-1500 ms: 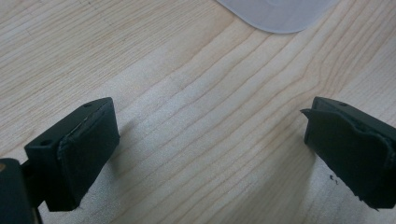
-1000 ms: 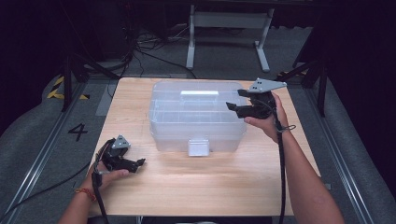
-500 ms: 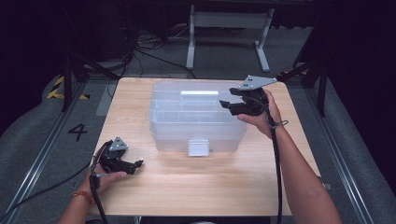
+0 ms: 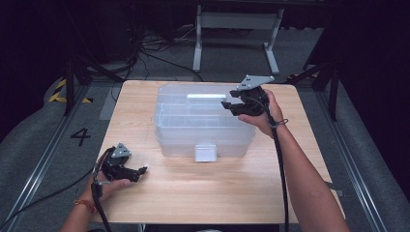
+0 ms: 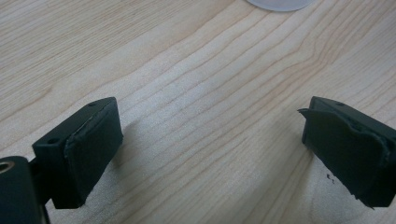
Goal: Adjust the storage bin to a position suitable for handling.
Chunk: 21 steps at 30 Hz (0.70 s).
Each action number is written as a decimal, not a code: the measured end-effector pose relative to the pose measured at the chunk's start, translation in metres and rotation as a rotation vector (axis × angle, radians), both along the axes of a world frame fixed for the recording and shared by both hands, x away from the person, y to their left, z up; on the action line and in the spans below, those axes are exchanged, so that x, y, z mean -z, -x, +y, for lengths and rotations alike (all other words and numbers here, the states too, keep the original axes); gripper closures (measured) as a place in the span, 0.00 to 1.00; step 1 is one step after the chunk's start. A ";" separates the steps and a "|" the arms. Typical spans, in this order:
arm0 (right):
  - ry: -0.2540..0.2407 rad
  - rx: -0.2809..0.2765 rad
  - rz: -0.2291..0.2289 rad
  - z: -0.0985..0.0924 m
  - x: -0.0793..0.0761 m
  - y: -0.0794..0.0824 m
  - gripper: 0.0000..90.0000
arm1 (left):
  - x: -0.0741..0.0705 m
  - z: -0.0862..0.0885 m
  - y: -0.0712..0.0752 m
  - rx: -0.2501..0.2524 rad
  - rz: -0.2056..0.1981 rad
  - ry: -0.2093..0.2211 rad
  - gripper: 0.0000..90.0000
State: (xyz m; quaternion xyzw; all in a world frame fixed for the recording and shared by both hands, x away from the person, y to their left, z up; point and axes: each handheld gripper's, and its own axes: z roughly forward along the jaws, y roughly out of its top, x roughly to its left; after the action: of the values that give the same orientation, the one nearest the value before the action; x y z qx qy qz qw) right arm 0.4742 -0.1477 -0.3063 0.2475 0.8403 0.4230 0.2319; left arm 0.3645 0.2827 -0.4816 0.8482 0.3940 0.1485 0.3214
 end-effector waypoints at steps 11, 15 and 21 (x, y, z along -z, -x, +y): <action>0.047 -0.014 0.006 0.008 -0.003 -0.006 0.61 | 0.000 0.000 0.000 0.002 -0.007 -0.004 0.06; 0.054 -0.029 0.006 0.012 -0.003 -0.007 0.68 | 0.000 0.000 0.000 0.002 -0.007 -0.004 0.06; 0.070 -0.046 0.009 0.019 -0.002 -0.008 0.77 | 0.000 0.000 0.000 -0.002 -0.011 -0.003 0.06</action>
State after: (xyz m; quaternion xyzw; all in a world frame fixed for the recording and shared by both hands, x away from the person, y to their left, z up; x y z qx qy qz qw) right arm 0.4825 -0.1289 -0.3046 0.2219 0.8611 0.3973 0.2267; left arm 0.3647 0.2827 -0.4817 0.8476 0.3926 0.1542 0.3220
